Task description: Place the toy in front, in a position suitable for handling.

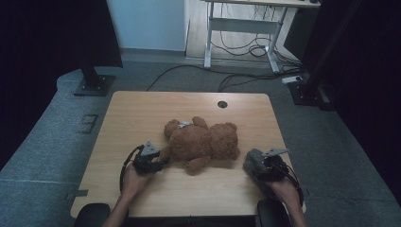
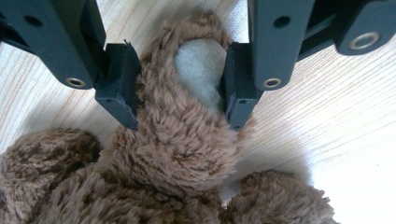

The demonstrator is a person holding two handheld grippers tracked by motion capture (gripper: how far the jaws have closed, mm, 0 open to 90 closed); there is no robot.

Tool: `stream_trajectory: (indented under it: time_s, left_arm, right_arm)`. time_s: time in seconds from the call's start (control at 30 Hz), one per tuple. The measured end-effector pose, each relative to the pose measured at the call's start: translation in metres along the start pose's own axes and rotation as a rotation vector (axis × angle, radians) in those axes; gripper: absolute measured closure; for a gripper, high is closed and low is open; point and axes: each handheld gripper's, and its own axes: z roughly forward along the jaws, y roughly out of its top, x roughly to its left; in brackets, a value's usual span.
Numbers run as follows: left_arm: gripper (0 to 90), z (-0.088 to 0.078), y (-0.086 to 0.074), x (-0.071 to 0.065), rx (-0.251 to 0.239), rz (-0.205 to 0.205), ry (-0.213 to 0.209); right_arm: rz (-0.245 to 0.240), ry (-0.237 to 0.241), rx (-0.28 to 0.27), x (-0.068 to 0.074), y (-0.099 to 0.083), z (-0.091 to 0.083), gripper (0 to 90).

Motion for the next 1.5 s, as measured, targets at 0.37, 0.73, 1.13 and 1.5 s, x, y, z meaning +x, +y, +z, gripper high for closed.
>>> stream_trajectory:
  time_s: [0.37, 0.73, 1.13, 1.5]
  left_arm:
    - [51.6, 0.001, -0.006, 0.003, -0.037, -0.037, -0.025]
    - [50.7, 0.002, -0.006, 0.002, -0.035, -0.028, -0.015]
    - [50.8, 0.002, -0.007, 0.002, -0.034, -0.030, -0.018]
    - [52.6, 0.002, -0.007, 0.002, -0.030, -0.030, -0.020]
  right_arm:
    - [0.040, 0.009, 0.000, 0.003, -0.011, 0.004, 75.7]
    - [0.030, 0.025, -0.165, 0.004, 0.020, -0.042, 76.2]
    - [-0.076, 0.122, -0.279, 0.035, 0.088, -0.062, 76.1]
    - [-0.207, 0.226, -0.251, 0.087, 0.134, -0.016, 76.0]
